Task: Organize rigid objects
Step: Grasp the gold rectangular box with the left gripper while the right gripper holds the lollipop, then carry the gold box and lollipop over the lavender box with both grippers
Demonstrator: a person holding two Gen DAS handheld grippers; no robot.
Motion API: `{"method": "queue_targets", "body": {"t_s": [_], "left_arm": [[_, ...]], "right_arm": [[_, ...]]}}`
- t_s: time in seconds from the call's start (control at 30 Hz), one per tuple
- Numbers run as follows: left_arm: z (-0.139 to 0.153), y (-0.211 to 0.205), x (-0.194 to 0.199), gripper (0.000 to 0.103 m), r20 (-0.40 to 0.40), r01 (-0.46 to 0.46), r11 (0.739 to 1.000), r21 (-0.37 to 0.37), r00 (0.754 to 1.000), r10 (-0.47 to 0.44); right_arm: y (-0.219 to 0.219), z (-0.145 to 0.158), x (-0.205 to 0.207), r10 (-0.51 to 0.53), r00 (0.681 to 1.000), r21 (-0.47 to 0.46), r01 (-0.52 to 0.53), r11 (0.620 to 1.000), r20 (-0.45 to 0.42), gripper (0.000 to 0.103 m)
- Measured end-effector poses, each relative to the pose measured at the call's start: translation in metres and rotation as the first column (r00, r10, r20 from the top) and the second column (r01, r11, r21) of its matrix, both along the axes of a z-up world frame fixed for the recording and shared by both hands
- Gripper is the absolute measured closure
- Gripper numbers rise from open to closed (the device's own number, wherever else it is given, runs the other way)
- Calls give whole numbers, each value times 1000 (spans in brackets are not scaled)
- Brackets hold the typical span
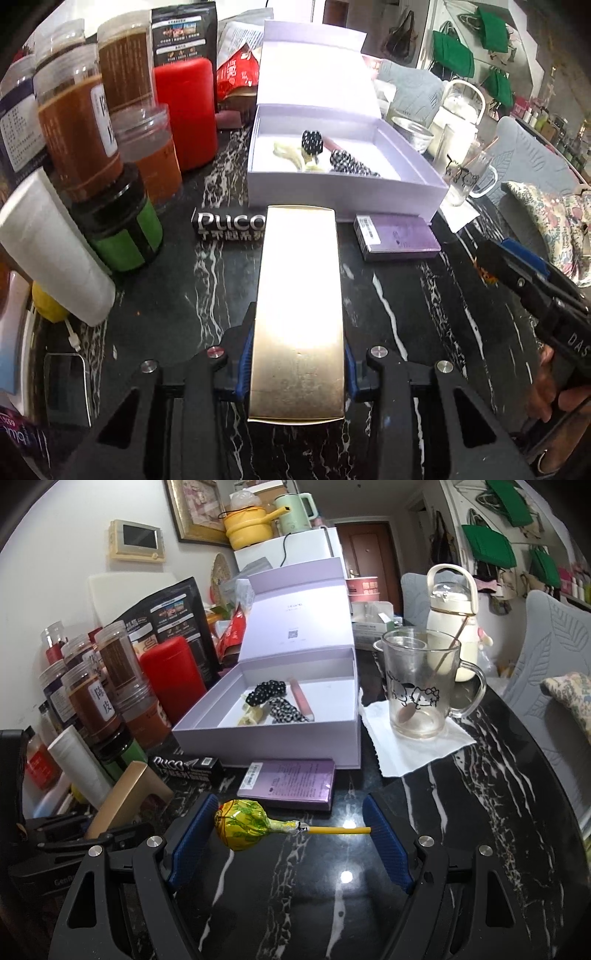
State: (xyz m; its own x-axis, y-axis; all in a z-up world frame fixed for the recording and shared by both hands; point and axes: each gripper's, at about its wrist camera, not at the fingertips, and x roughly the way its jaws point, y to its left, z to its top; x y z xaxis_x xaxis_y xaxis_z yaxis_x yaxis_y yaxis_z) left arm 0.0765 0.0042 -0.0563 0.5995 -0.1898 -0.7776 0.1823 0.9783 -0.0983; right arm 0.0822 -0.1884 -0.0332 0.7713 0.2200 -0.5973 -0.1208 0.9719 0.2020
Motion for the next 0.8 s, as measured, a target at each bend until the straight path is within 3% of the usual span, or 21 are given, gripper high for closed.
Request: {"method": "queue_targets", "body": {"t_s": [0.8], "left_arm": [[67,-14,16,66,168,77,997,-28,983,-71]], "right_arm": [[1,51,-10,13,996,-5,-13,1000,87,22]]}}
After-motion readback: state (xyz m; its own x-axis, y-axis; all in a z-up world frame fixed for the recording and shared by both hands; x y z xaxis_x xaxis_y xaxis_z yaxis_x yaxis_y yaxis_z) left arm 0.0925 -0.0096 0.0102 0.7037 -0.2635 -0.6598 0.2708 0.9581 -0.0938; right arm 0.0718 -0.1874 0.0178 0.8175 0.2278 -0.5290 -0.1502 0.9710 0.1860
